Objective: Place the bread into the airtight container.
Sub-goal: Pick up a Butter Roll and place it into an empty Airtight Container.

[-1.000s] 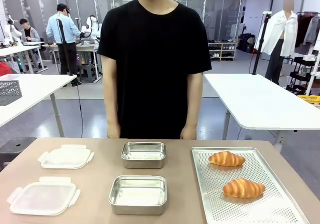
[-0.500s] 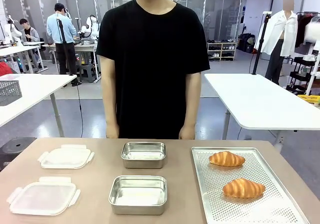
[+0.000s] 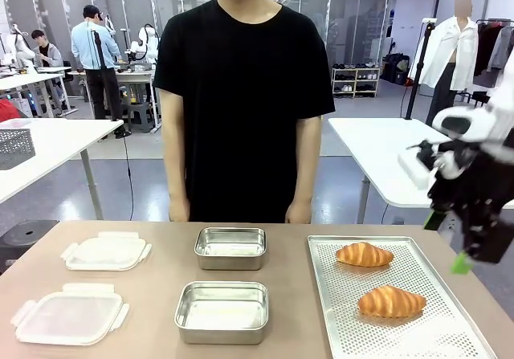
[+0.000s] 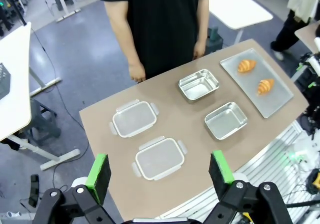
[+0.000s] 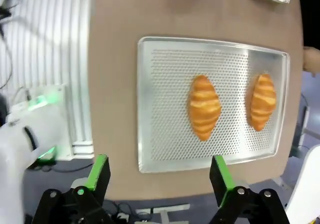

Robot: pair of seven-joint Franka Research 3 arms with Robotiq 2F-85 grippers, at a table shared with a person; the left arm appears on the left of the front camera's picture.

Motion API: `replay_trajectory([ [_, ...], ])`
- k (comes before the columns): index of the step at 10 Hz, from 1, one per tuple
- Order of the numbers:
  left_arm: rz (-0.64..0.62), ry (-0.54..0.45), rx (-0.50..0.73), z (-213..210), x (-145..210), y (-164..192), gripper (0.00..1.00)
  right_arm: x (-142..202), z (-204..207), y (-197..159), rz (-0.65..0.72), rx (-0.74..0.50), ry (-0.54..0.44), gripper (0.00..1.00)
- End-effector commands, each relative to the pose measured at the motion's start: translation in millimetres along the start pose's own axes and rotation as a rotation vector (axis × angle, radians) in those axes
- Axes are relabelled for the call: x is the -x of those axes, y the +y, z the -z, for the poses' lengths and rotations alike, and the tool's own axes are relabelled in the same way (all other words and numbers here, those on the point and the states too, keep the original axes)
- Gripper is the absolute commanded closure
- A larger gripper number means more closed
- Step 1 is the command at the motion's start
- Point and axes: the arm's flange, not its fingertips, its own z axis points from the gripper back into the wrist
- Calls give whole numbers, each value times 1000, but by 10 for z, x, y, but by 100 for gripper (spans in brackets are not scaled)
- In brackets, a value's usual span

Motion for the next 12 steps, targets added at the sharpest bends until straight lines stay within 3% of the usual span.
replay_trajectory([
  [1,1,-1,-3,-14,-22,2,0,5,314,1,1,77,-38,0],
  [4,1,-1,-3,-14,-22,2,0,-4,844,-364,53,98,24,0],
  [8,1,-1,-3,-14,-22,2,0,7,1308,-509,48,43,123,0],
  [12,1,-1,-3,-14,-22,2,0,116,1759,-600,62,22,138,0],
])
